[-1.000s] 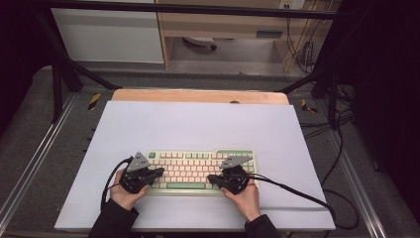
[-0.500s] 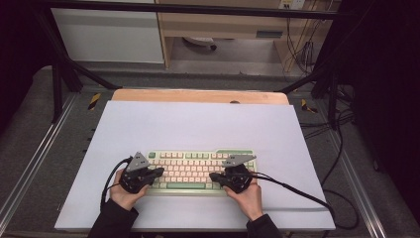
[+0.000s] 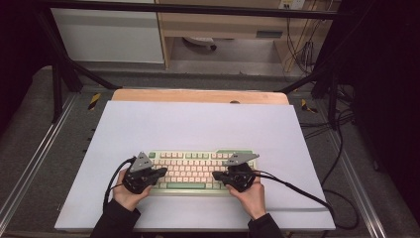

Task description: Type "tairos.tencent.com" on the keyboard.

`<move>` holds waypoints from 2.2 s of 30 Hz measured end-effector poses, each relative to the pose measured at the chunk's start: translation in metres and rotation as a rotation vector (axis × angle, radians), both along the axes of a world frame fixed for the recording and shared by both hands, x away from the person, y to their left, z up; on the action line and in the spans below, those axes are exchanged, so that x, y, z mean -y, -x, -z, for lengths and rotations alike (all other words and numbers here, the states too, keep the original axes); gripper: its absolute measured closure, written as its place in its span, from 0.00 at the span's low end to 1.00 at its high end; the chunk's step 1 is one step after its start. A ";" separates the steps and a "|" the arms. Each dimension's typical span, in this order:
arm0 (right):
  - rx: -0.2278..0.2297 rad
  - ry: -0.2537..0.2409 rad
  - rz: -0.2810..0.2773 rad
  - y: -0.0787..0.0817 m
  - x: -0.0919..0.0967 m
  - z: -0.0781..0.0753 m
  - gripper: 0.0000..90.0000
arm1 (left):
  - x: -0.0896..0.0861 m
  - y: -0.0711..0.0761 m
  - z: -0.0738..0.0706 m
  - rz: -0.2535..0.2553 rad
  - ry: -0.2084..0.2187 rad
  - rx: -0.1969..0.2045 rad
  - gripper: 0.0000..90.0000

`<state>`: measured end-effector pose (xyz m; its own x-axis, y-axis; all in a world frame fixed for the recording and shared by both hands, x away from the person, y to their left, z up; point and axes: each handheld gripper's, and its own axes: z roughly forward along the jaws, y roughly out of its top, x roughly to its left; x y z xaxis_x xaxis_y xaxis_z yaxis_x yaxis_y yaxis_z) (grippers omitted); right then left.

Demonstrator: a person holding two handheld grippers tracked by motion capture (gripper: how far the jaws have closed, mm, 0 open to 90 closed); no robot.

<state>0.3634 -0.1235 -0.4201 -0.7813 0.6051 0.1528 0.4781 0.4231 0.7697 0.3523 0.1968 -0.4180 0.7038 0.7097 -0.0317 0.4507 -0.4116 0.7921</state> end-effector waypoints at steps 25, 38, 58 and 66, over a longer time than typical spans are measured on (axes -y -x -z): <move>-0.004 -0.003 -0.004 0.001 0.001 0.000 1.00 | 0.038 -0.014 -0.003 0.011 -0.010 -0.009 1.00; -0.006 -0.004 -0.007 0.001 0.001 -0.001 1.00 | 0.052 -0.026 0.005 0.002 -0.026 -0.023 1.00; 0.000 -0.007 -0.008 0.001 0.002 -0.002 1.00 | 0.053 -0.028 0.012 0.011 -0.035 -0.030 1.00; -0.001 -0.008 -0.008 0.001 0.002 -0.002 1.00 | 0.047 -0.024 0.002 0.017 -0.011 -0.015 1.00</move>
